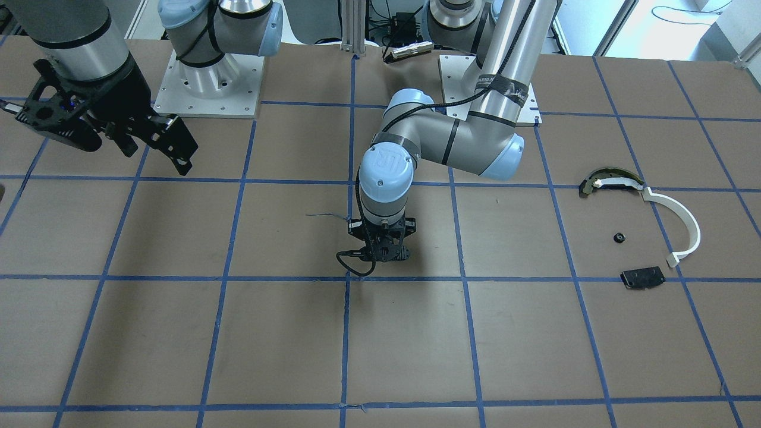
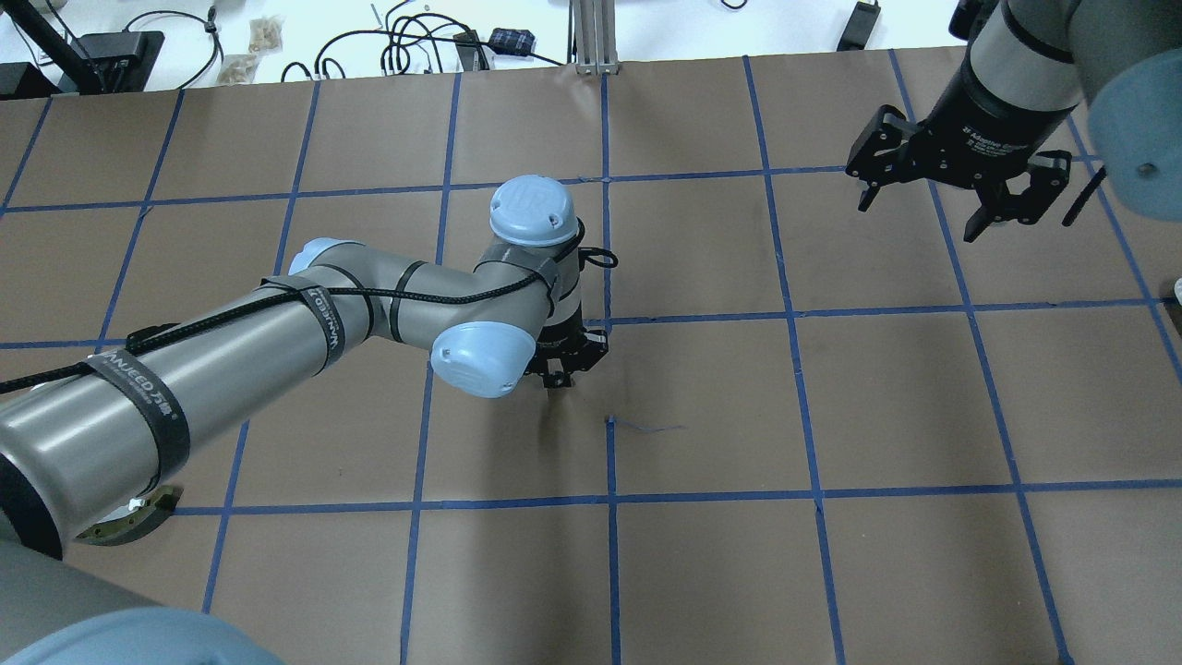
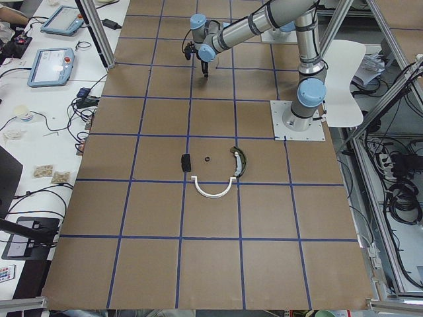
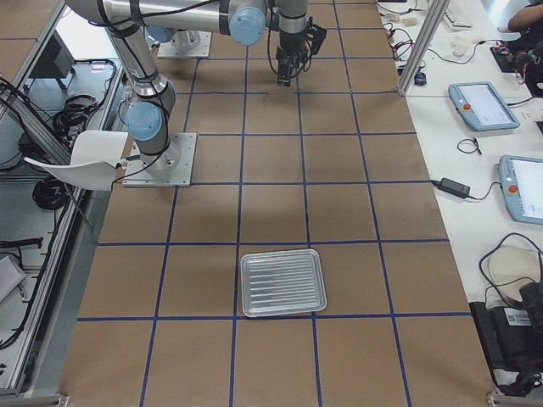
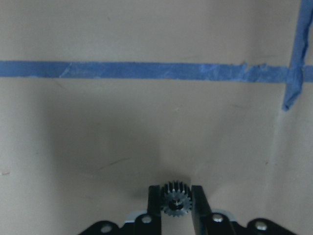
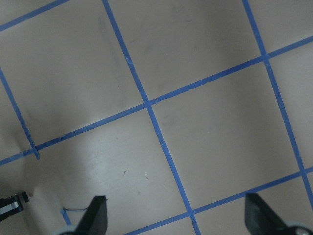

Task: Place bearing gear from tray to pile

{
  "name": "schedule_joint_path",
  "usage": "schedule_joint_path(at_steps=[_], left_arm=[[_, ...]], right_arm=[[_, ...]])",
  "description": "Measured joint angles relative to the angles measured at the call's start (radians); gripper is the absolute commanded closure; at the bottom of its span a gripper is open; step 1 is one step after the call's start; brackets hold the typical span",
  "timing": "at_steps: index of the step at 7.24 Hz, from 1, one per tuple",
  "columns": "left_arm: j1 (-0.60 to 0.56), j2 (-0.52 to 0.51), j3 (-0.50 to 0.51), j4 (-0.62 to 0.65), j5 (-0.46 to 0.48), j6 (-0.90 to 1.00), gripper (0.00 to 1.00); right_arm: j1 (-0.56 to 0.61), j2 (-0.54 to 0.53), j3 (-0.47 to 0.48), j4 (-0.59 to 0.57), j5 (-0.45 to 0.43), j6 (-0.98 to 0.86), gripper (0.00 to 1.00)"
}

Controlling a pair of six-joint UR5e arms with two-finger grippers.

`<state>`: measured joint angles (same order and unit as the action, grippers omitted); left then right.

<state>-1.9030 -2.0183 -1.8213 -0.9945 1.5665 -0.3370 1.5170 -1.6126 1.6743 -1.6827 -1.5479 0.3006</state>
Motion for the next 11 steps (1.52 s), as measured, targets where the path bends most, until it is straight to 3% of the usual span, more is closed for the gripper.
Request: schedule_joint_path(at_steps=[2, 5, 8, 10, 11], left_arm=[[0.095, 0.059, 0.05, -0.098, 0.024, 0.158, 1.0], [0.468, 0.172, 0.036, -0.233, 0.087, 0.649, 1.0], [0.809, 0.163, -0.058, -0.147, 0.14, 0.905, 1.0], [0.891, 0.123, -0.078, -0.096, 0.146, 0.98, 0.99], [0.902, 0.105, -0.078, -0.086, 0.152, 0.99, 0.04]], right_arm=[[0.043, 0.003, 0.001, -0.005, -0.006, 0.003, 0.0], [0.054, -0.003, 0.001, -0.006, -0.007, -0.003, 0.0], [0.055, -0.005, 0.002, 0.002, -0.009, -0.003, 0.0], [0.055, -0.006, 0.002, 0.007, -0.013, -0.002, 0.0], [0.055, -0.006, 0.002, 0.007, -0.013, -0.002, 0.0]])
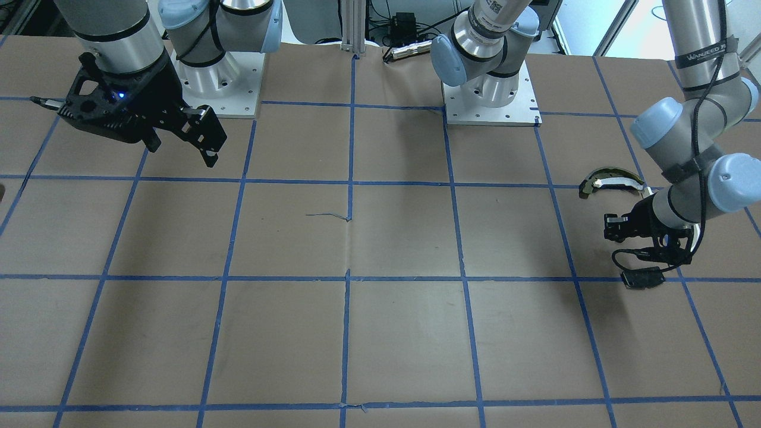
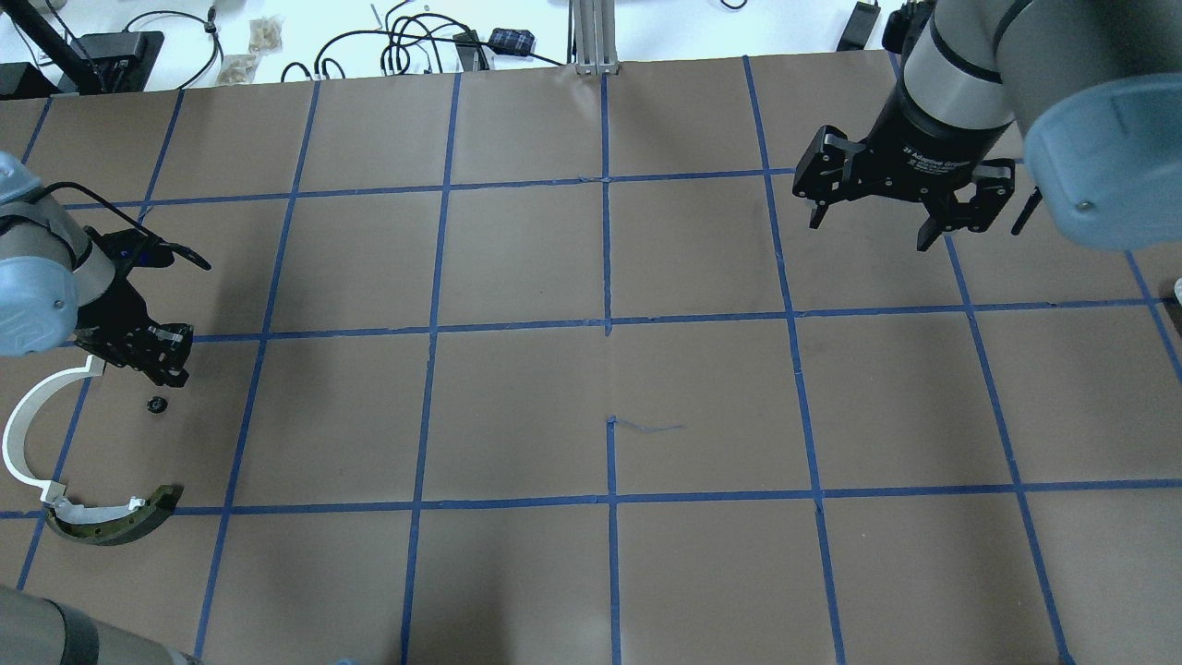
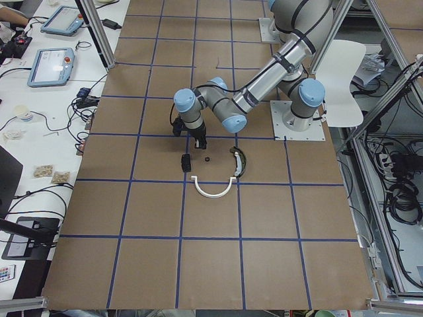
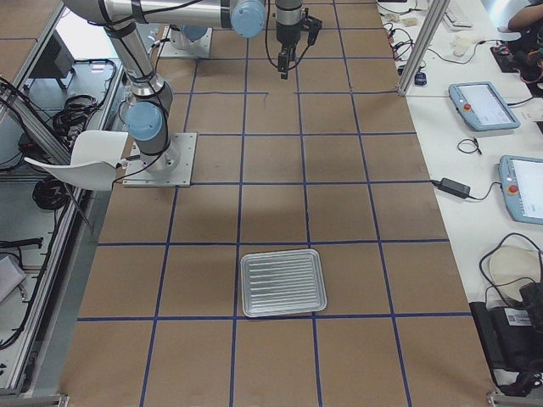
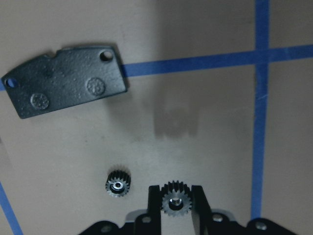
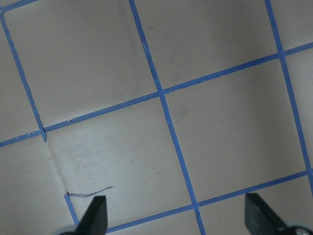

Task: Place bearing gear from tray to pile

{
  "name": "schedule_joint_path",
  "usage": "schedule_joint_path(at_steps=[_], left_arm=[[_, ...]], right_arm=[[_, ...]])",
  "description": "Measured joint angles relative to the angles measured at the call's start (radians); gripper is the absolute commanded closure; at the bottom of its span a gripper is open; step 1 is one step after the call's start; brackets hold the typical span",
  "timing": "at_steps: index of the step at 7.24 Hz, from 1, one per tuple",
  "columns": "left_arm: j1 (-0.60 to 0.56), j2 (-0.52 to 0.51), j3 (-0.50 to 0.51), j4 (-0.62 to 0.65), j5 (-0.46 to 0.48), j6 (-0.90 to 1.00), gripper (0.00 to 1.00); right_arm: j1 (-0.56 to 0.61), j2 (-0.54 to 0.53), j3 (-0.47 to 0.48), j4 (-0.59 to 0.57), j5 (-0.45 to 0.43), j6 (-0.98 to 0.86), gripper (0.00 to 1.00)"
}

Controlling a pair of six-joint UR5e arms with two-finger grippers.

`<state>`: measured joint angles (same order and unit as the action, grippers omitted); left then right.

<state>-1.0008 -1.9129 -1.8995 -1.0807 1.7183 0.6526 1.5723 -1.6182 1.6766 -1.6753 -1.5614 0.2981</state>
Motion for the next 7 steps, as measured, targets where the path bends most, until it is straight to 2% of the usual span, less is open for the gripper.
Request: schedule_joint_path(at_steps=[1, 4, 5, 7], left_arm=[[0.002, -0.01, 0.003, 0.005, 0.002, -0.001, 0.0], [-0.041, 0.037, 0.038, -0.052, -0.003, -0.034, 0.0], [-0.1, 0.075, 0.094, -0.153, -0.013, -0.102, 0.0], [-0.269, 0.159, 0.234, -0.389, -0.066, -0.361, 0.0]], right_arm=[[0.0, 0.0, 0.0, 0.0, 0.0, 0.0, 0.0], [0.0, 0.001, 0.001, 0.002, -0.002, 0.0, 0.0], [0.0, 0.001, 0.001, 0.002, -0.002, 0.0, 0.0], [0.0, 0.002, 0.001, 0.002, -0.002, 0.0, 0.0]])
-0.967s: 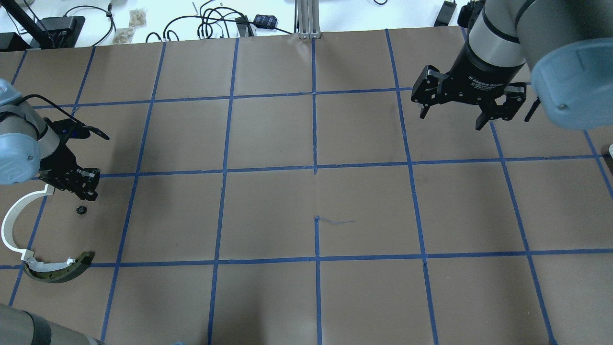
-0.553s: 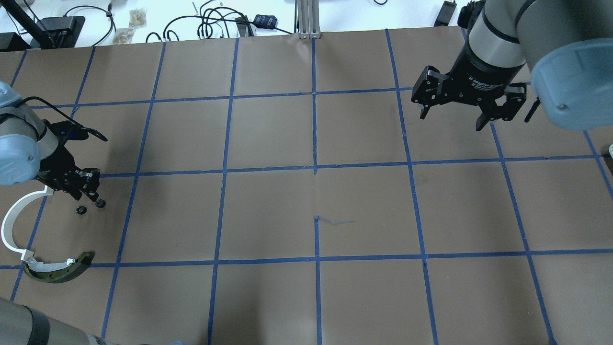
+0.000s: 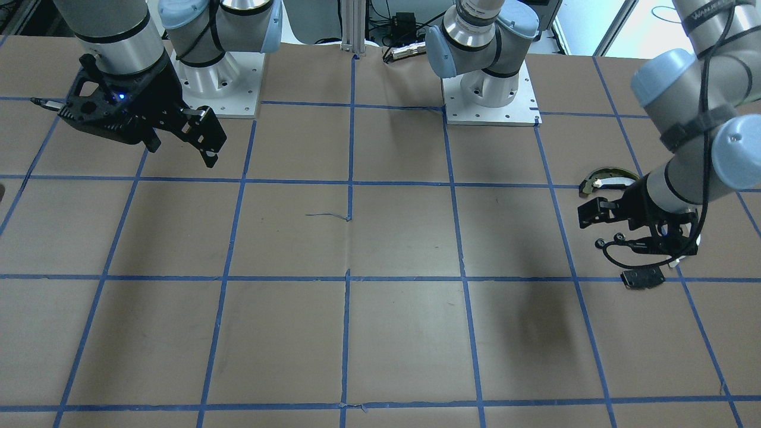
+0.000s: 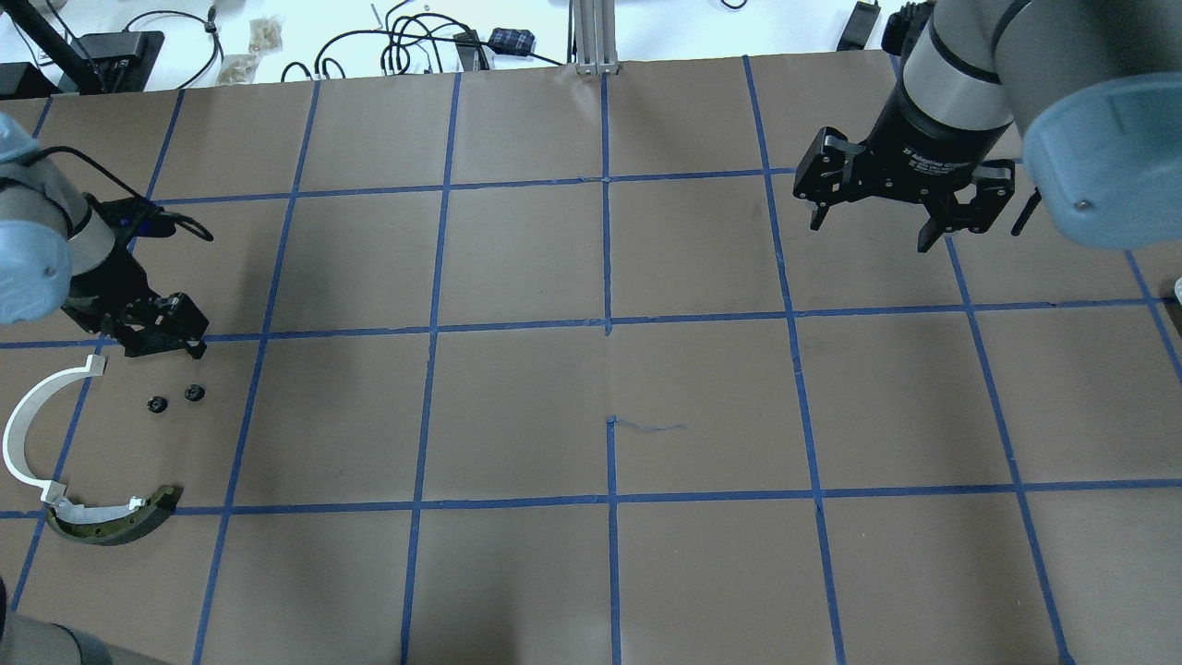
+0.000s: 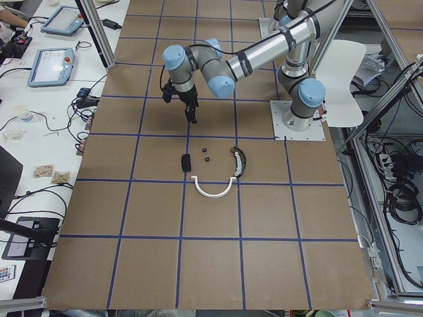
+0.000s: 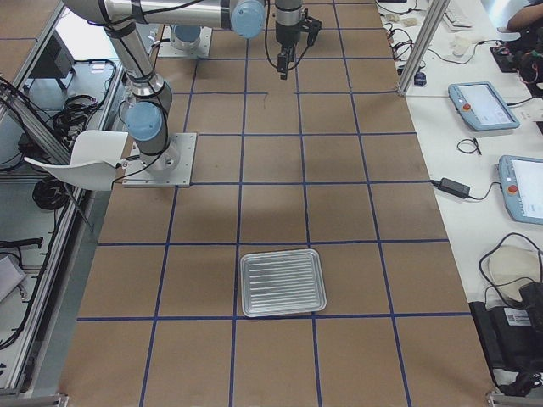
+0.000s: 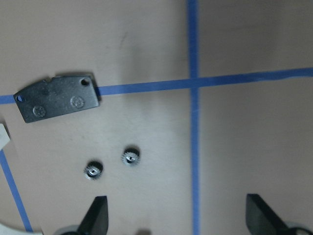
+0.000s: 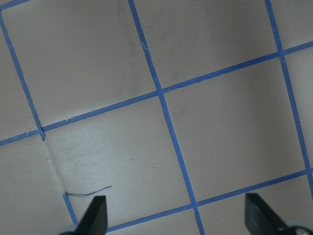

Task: Place bearing gear from tray to pile

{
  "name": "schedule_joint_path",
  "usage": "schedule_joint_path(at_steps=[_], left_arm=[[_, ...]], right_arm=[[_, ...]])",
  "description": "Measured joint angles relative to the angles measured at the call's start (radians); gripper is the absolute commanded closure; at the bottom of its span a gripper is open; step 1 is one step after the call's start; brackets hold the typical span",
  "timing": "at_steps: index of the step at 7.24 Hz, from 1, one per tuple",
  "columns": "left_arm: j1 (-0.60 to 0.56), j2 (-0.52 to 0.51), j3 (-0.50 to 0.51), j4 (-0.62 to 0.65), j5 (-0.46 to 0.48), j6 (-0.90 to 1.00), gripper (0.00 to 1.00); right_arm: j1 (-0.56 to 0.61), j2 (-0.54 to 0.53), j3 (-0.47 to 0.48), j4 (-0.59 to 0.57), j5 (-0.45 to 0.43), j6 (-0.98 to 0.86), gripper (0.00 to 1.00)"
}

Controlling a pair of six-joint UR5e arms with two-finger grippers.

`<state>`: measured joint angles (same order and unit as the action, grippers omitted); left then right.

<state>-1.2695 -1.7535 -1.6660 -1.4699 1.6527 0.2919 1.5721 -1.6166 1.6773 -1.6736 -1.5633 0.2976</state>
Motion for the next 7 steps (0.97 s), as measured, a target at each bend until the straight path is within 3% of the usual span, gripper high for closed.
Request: schedule_joint_path(at_steps=[2, 4, 5, 7], left_arm=[[-0.194, 0.069, 0.067, -0.076, -0.036, -0.243, 0.0], [-0.368, 0.114, 0.112, -0.094, -0.039, -0.319, 0.0], [-0.407, 0.145, 0.123, -0.11, -0.041, -0.306, 0.0], [-0.376, 0.195, 0.125, -0.153, -0.045, -0.219, 0.0]], right_arm=[[-0.001, 0.001, -0.001, 0.001, 0.001, 0.0, 0.0], [-0.003, 0.002, -0.001, 0.004, 0.002, -0.001, 0.0], [-0.009, 0.003, -0.001, 0.008, 0.003, -0.005, 0.0], [-0.014, 0.004, -0.001, 0.018, 0.001, -0.018, 0.0]])
